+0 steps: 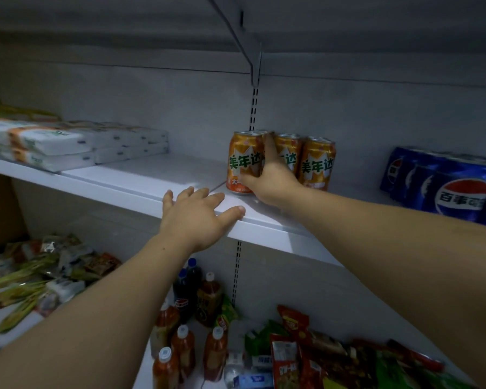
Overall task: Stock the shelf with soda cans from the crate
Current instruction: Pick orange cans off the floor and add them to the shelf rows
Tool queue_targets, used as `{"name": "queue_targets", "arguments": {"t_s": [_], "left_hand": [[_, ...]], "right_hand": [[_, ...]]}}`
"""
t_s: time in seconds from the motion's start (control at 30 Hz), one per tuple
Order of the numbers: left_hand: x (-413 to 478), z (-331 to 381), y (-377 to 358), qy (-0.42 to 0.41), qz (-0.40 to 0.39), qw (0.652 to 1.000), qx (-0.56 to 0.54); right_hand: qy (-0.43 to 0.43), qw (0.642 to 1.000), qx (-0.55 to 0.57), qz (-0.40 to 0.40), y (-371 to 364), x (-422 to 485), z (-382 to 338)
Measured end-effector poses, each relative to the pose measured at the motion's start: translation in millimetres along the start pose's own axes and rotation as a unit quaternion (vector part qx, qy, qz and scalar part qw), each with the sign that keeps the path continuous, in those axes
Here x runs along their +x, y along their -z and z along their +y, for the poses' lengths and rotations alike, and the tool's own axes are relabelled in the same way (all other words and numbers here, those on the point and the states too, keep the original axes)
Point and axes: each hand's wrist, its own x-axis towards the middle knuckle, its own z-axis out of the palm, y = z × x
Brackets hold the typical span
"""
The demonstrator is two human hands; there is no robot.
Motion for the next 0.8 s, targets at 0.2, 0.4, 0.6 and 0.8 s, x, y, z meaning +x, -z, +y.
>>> {"name": "queue_targets", "arguments": {"t_s": [0.2,0.4,0.6,0.8], "left_hand": [[-6,8,18,0.023,-0.085,0.996,-0.008],[-49,53,39,0.003,-0.124,0.988,-0.089],[-104,124,71,-0.063,-0.154,0.963,-0.211],[-171,207,100,-0.155,-0.186,0.937,-0.253]], "right_hand": [[-0.033,0.998,-0.038,-0.041,50,-47,6],[-0.079,0.985,-0.135,-0.075,122,-95,0],[-0.121,0.969,-0.206,-0.066,194,-160,-9],[-0.156,0.96,-0.229,-0.028,265,-237,-5]]}}
